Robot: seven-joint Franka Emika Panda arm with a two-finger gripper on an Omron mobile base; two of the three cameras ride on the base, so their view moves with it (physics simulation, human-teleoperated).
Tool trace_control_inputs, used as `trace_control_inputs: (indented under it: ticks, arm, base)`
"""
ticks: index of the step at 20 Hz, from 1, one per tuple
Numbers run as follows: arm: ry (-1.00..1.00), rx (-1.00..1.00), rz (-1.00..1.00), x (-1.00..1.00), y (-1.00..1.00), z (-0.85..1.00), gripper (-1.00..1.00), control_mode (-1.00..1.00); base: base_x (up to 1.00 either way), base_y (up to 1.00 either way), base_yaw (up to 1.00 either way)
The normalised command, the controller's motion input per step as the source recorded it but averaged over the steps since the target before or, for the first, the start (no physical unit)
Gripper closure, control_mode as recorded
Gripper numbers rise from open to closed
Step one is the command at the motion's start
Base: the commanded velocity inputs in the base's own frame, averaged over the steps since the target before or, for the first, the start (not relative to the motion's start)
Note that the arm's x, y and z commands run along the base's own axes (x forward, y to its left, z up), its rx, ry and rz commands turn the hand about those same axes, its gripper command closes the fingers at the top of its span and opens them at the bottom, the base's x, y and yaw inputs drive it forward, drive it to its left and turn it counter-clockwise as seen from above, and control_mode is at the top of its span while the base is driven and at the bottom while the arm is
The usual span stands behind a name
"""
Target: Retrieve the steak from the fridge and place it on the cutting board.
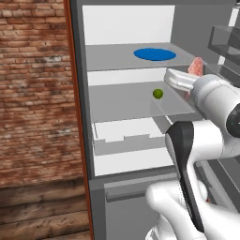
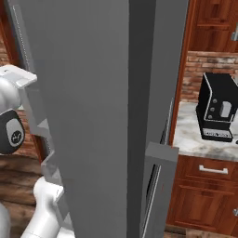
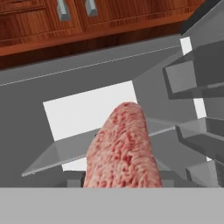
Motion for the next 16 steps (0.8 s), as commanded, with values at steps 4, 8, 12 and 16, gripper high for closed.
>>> trace_control_inputs:
  ticks: [4, 8, 12, 16]
  arm:
    - [0.0, 0.0, 0.0, 0.0, 0.0, 0.0, 1.0, 1.0]
    - [0.0, 0.0, 0.0, 0.0, 0.0, 0.0, 1.0, 1.0]
    - [0.0, 0.0, 0.0, 0.0, 0.0, 0.0, 1.0, 1.0]
    - [0.0, 0.0, 0.0, 0.0, 0.0, 0.0, 1.0, 1.0]
  base:
    - [-0.71, 0.0, 0.01]
    - [-0.64, 0.1, 0.02]
    - [-0.51, 0.3, 0.05]
    - [-0.42, 0.4, 0.08]
